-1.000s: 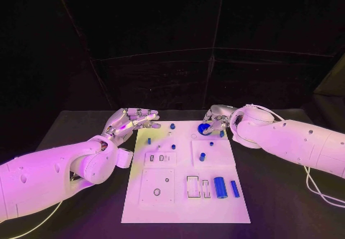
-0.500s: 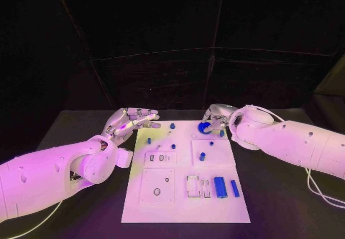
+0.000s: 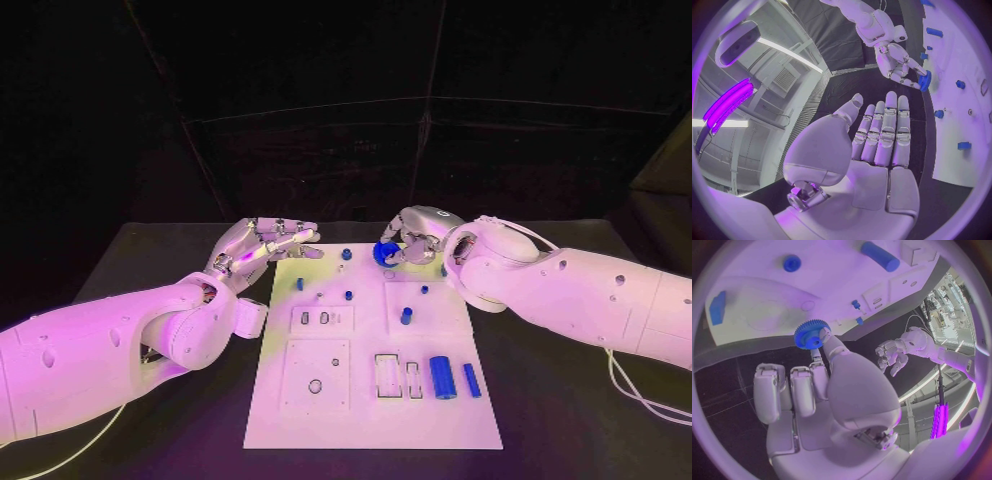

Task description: Assemble the parts on the task board

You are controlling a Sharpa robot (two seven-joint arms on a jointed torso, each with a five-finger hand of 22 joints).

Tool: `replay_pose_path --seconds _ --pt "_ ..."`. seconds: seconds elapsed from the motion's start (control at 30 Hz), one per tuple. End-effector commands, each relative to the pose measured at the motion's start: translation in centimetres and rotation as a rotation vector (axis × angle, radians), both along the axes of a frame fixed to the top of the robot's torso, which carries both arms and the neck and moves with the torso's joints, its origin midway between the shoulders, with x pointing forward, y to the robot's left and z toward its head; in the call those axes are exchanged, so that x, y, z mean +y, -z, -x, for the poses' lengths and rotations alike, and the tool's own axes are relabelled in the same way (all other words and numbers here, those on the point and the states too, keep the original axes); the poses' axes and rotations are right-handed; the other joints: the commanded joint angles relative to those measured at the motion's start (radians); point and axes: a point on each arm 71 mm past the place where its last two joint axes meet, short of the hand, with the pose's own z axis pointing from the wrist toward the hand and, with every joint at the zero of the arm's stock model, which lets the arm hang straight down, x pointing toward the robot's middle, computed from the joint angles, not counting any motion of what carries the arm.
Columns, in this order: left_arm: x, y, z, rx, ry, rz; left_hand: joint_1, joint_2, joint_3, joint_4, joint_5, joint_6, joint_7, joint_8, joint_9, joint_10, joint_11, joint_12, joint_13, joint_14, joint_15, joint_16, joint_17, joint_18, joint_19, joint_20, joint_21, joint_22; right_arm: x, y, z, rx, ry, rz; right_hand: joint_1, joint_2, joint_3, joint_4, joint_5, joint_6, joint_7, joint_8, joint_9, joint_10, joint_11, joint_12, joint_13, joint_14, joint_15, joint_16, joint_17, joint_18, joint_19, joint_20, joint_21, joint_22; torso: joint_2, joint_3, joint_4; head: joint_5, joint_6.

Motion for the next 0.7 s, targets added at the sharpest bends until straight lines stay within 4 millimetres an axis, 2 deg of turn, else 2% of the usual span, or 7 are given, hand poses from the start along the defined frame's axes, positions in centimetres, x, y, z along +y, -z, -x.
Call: replay_pose_path --seconds 0.03,0.23,0.27,0.37,0.63,0.7 --pt "-0.2 -0.1 0.1 -0.002 0.014 0.009 -0.008 0.002 0.003 0.0 0.002 0.007 0.0 -0.003 0.0 0.007 0.003 -0.005 0.0 0.006 -0.001 -0.003 0.001 0.015 0.001 0.004 -0.006 -0.001 1.6 -0.7 0.2 -0.067 -0.024 -0.016 -0.01 -0.003 0.005 -0.001 -0.006 0.056 -0.015 -0.005 0.002 0.026 -0.022 0.0 0.076 0.066 -0.006 0.006 0.06 -0.013 0.028 -0.006 0.003 0.158 0.001 -0.0001 0.0034 0.0 0.001" --pt "-0.2 -0.2 0.1 -0.001 0.016 0.01 -0.008 0.002 0.003 0.0 0.002 0.007 0.0 -0.003 0.0 0.007 0.003 -0.005 0.0 0.006 -0.001 -0.003 0.001 0.015 0.001 0.004 -0.006 -0.001 4.1 -0.5 0.0 -0.055 -0.059 -0.007 -0.015 -0.006 0.009 -0.001 -0.007 0.056 -0.015 -0.008 0.002 0.026 -0.022 -0.001 0.076 0.065 -0.005 0.005 0.058 -0.013 0.029 -0.006 0.004 0.159 0.001 -0.0015 0.0056 0.005 -0.002" --pt "-0.2 -0.2 0.1 -0.001 0.016 0.01 -0.008 0.002 0.003 0.0 0.002 0.007 0.0 -0.003 0.0 0.007 0.003 -0.005 0.0 0.006 -0.001 -0.003 0.001 0.015 0.001 0.004 -0.006 -0.001 4.5 -0.4 0.0 -0.052 -0.063 -0.004 -0.015 -0.006 0.009 -0.001 -0.007 0.056 -0.015 -0.008 0.002 0.026 -0.022 -0.001 0.076 0.065 -0.005 0.005 0.058 -0.013 0.029 -0.006 0.004 0.159 0.001 -0.0004 0.0035 0.008 -0.002" --pt "-0.2 -0.2 0.1 -0.002 0.016 0.01 -0.008 0.002 0.003 0.0 0.002 0.007 0.0 -0.003 0.0 0.007 0.003 -0.005 0.0 0.006 -0.001 -0.003 0.001 0.015 0.001 0.004 -0.006 -0.001 5.6 -0.2 -0.2 -0.044 -0.075 0.002 -0.018 -0.007 0.011 -0.001 -0.007 0.056 -0.014 -0.009 0.002 0.025 -0.021 -0.002 0.075 0.065 -0.005 0.005 0.058 -0.014 0.029 -0.006 0.004 0.159 0.002 0.0006 0.0036 0.011 -0.004" --pt "-0.3 -0.2 0.1 -0.002 0.017 0.011 -0.008 0.002 0.003 0.0 0.002 0.007 0.0 -0.003 0.0 0.007 0.003 -0.005 0.0 0.006 -0.001 -0.003 0.001 0.015 0.001 0.004 -0.006 -0.001 7.4 0.5 -0.5 -0.02 -0.092 0.018 -0.023 -0.008 0.016 0.0 -0.006 0.054 -0.013 -0.013 0.002 0.024 -0.021 -0.003 0.074 0.065 -0.005 0.004 0.056 -0.014 0.029 -0.005 0.004 0.159 0.001 0.0 0.0022 0.017 -0.009" --pt "-0.3 -0.2 0.1 -0.002 0.017 0.011 -0.008 0.002 0.003 0.0 0.002 0.007 0.0 -0.003 0.0 0.007 0.003 -0.005 0.0 0.006 -0.001 -0.003 0.001 0.015 0.001 0.004 -0.006 -0.001 7.8 0.7 -0.6 -0.013 -0.094 0.026 -0.025 -0.009 0.018 0.0 -0.006 0.053 -0.013 -0.015 0.001 0.023 -0.02 -0.004 0.073 0.065 -0.004 0.004 0.056 -0.014 0.029 -0.005 0.004 0.159 0.001 0.0008 0.0012 0.019 -0.01"
